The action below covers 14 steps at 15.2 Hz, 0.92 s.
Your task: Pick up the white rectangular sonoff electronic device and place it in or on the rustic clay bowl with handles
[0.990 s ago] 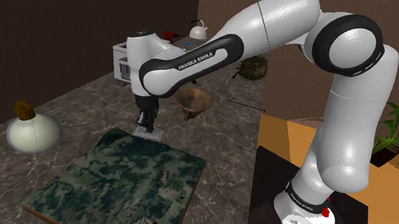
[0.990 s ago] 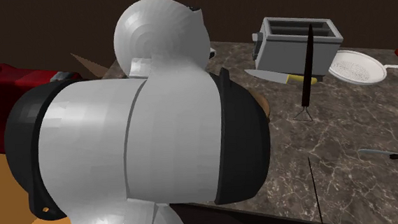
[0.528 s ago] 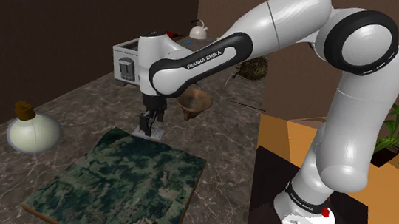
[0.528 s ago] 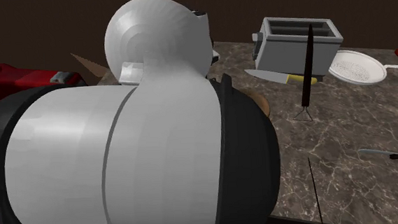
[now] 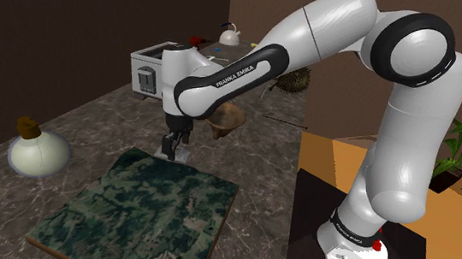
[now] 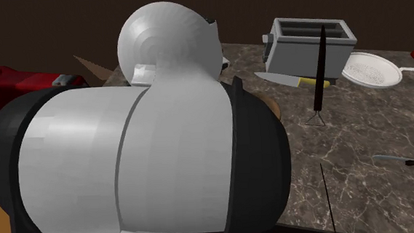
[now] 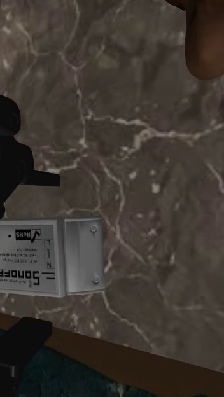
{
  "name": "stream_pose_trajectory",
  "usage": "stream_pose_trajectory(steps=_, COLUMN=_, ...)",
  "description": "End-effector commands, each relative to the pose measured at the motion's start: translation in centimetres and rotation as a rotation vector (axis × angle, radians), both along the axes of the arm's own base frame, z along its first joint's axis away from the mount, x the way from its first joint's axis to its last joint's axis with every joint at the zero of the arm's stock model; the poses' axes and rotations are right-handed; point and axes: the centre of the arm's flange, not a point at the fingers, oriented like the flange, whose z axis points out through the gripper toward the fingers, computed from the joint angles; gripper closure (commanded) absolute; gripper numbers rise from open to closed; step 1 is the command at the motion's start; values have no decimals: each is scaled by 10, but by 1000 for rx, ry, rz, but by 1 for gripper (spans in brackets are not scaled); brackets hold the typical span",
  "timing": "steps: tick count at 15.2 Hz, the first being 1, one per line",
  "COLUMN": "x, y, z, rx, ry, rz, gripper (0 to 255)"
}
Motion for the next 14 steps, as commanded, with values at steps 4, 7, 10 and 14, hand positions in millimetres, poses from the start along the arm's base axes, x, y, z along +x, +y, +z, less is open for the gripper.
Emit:
stream_pose_trajectory(steps=4, x=-3, y=3, z=-7, rx=-3, ry=15, rz=7, gripper=0)
stream_pose_trajectory(steps=7, x=-3, y=2, z=-8, rx=-3, ry=15, rz=7, gripper=255)
stream_pose_trajectory(steps=10, x=-2, y=1, z=-8, rx=-3, ry=15, rz=7, gripper=255)
stream_pose_trajectory(steps=14, x=-3, y=3, z=-7, rx=-3, ry=15, rz=7, gripper=255)
